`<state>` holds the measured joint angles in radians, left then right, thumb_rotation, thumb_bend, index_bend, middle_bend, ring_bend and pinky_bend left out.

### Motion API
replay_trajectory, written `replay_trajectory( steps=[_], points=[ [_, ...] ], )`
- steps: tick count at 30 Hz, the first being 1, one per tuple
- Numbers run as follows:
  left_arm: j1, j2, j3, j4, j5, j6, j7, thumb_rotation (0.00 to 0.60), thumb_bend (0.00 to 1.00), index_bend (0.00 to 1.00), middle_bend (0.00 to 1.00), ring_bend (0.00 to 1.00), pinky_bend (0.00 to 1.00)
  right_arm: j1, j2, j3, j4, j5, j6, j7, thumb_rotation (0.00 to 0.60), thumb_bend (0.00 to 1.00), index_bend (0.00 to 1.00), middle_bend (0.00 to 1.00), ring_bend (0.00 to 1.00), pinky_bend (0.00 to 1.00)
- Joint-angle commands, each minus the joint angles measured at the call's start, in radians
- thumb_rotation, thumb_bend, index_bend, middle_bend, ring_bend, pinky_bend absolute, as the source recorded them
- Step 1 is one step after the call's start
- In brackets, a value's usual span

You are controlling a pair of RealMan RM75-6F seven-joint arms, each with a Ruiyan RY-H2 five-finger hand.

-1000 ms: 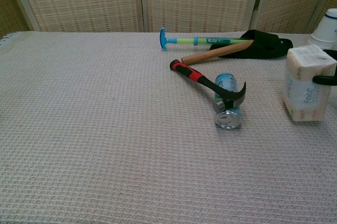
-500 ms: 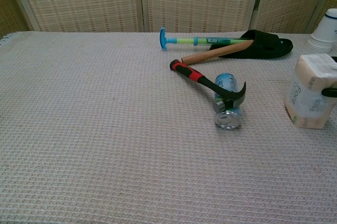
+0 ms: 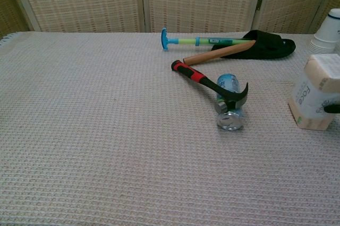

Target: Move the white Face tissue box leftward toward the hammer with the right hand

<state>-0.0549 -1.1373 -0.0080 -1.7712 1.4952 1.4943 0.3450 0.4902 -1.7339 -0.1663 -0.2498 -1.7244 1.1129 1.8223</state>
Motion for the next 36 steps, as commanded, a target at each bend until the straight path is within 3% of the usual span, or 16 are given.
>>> replay_trajectory(
  steps=[1, 9, 12, 14, 17, 18, 19, 20, 24, 27, 31, 36],
  points=[
    [0.000, 0.001, -0.001, -0.001, 0.000, 0.002, -0.001, 0.600, 0.34, 0.10, 0.00, 0.00, 0.15, 0.002, 0.013, -0.010, -0.010, -0.008, 0.004, -0.003, 0.600, 0.00, 0.00, 0.07, 0.01, 0.00],
    [0.002, 0.005, 0.001, -0.007, 0.007, 0.007, -0.006, 0.600, 0.34, 0.10, 0.00, 0.00, 0.15, -0.019, 0.087, 0.002, -0.074, 0.007, 0.095, -0.085, 0.600, 0.00, 0.00, 0.00, 0.00, 0.00],
    [0.003, 0.006, 0.003, -0.009, 0.015, 0.010, -0.008, 0.600, 0.34, 0.10, 0.00, 0.00, 0.15, -0.030, 0.139, 0.031, -0.145, 0.029, 0.163, -0.190, 0.600, 0.00, 0.00, 0.00, 0.00, 0.00],
    [0.005, 0.008, 0.004, -0.012, 0.018, 0.014, -0.010, 0.600, 0.34, 0.10, 0.00, 0.00, 0.15, -0.033, 0.187, 0.053, -0.227, 0.043, 0.197, -0.327, 0.600, 0.00, 0.00, 0.00, 0.00, 0.00],
    [0.005, 0.008, 0.004, -0.013, 0.019, 0.014, -0.010, 0.600, 0.34, 0.10, 0.00, 0.00, 0.15, -0.033, 0.203, 0.059, -0.260, 0.049, 0.199, -0.370, 0.600, 0.00, 0.00, 0.00, 0.00, 0.00],
    [0.006, 0.009, 0.004, -0.014, 0.019, 0.016, -0.010, 0.600, 0.34, 0.10, 0.00, 0.00, 0.15, -0.031, 0.229, 0.087, -0.318, 0.071, 0.213, -0.456, 0.600, 0.00, 0.00, 0.00, 0.00, 0.00],
    [0.009, 0.011, 0.003, -0.018, 0.018, 0.021, -0.011, 0.600, 0.34, 0.10, 0.00, 0.00, 0.15, -0.027, 0.260, 0.136, -0.388, 0.102, 0.257, -0.641, 0.600, 0.00, 0.00, 0.00, 0.00, 0.00],
    [0.010, 0.013, 0.004, -0.020, 0.020, 0.024, -0.010, 0.600, 0.34, 0.10, 0.00, 0.00, 0.15, -0.035, 0.320, 0.159, -0.547, 0.130, 0.254, -0.816, 0.600, 0.00, 0.00, 0.00, 0.00, 0.00],
    [0.014, 0.018, 0.004, -0.025, 0.026, 0.033, -0.013, 0.600, 0.34, 0.10, 0.00, 0.00, 0.15, -0.042, 0.548, 0.198, -1.053, 0.248, 0.150, -1.264, 0.600, 0.00, 0.00, 0.00, 0.00, 0.00],
    [0.016, 0.020, 0.003, -0.027, 0.025, 0.036, -0.013, 0.600, 0.34, 0.10, 0.00, 0.00, 0.15, -0.036, 0.647, 0.221, -1.269, 0.354, 0.078, -1.499, 0.600, 0.00, 0.00, 0.00, 0.00, 0.00],
    [0.018, 0.022, 0.002, -0.033, 0.017, 0.033, -0.008, 0.600, 0.34, 0.10, 0.00, 0.00, 0.15, -0.010, 0.705, 0.234, -1.405, 0.440, -0.009, -1.655, 0.600, 0.00, 0.00, 0.00, 0.00, 0.00],
    [0.019, 0.022, 0.002, -0.036, 0.016, 0.035, -0.004, 0.600, 0.34, 0.10, 0.00, 0.00, 0.15, 0.029, 0.738, 0.247, -1.481, 0.522, -0.104, -1.762, 0.600, 0.00, 0.00, 0.00, 0.00, 0.00]
  ],
)
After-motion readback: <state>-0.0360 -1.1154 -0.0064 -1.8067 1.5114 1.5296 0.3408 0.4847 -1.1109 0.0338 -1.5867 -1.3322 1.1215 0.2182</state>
